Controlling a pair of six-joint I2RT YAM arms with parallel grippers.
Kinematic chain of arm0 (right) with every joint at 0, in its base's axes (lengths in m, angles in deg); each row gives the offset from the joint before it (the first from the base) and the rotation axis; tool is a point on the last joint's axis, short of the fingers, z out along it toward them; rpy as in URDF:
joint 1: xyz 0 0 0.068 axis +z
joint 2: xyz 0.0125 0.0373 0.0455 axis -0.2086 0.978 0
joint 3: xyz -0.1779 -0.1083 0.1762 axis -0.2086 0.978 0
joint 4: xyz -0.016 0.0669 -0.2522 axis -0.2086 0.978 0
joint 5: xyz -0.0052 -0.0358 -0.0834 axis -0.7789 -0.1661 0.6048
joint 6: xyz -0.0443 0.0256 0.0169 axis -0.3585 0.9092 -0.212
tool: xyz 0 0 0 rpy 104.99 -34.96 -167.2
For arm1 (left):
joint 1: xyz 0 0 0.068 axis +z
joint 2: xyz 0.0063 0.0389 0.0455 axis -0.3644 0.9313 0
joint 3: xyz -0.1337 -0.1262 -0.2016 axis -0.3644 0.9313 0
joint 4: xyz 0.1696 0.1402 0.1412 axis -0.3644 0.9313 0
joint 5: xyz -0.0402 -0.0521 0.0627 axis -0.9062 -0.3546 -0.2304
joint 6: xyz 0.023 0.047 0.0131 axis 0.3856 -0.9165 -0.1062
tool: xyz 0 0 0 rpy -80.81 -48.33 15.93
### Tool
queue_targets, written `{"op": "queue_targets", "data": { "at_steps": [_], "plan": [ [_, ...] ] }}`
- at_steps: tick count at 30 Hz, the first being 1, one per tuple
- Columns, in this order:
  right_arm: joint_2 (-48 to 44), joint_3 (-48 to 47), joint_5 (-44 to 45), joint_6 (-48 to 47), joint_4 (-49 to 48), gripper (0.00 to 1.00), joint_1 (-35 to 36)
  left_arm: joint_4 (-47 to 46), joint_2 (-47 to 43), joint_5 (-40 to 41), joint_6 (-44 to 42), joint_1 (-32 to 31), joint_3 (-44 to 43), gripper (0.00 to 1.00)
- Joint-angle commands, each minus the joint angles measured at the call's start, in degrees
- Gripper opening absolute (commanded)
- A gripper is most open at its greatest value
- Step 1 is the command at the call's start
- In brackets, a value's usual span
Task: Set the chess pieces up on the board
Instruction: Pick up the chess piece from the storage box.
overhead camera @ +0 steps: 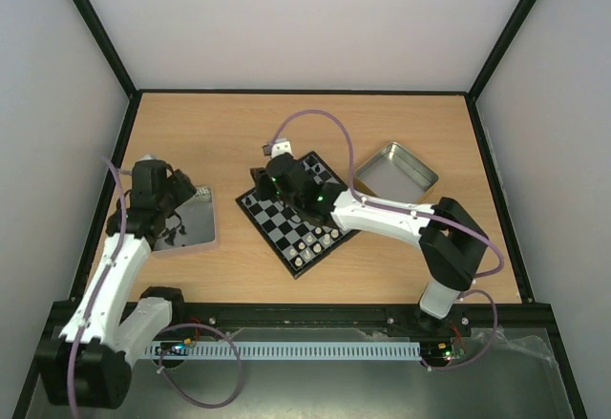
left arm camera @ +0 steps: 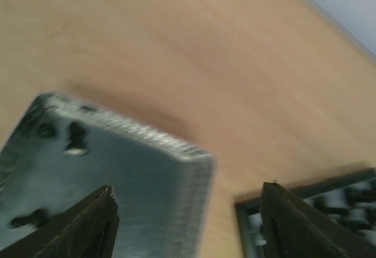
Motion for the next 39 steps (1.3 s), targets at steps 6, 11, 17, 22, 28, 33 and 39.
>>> {"op": "queue_targets", "data": {
  "at_steps": [6,11,17,22,28,33,39],
  "plan": [
    [-6.79,11.69,-0.68,6.12,-2.0,0.42,-0.18,0.01,16.45,-2.51,0.85,10.91,4.62,0.5],
    [-7.8,13.46,-0.8,5.35,-2.49,0.41,-0.19,-3.14,26.38,-1.73,-0.51,13.52,2.33,0.53],
    [-8.82,15.78,-0.99,4.2,-4.01,0.41,-0.33,-4.44,32.8,1.68,-1.37,14.59,-1.15,0.53],
    [-8.86,16.06,-0.88,4.05,-3.7,0.4,-0.65,-5.73,34.99,0.94,-1.77,15.68,-1.77,0.48],
    [-9.73,16.17,-0.26,4.57,-3.78,0.39,-0.8,-7.5,37.8,-2.88,-0.59,15.92,-2.39,0.4],
    [-10.5,16.38,0.36,4.75,-3.37,0.38,-0.76,-8.34,39.3,-2.93,-0.29,15.98,-2.5,0.35],
    [-10.98,16.2,1.47,4.84,-2.54,0.38,-0.8,-9.23,39.69,-2.75,-0.25,15.93,-1.99,0.21]
  ]
}}
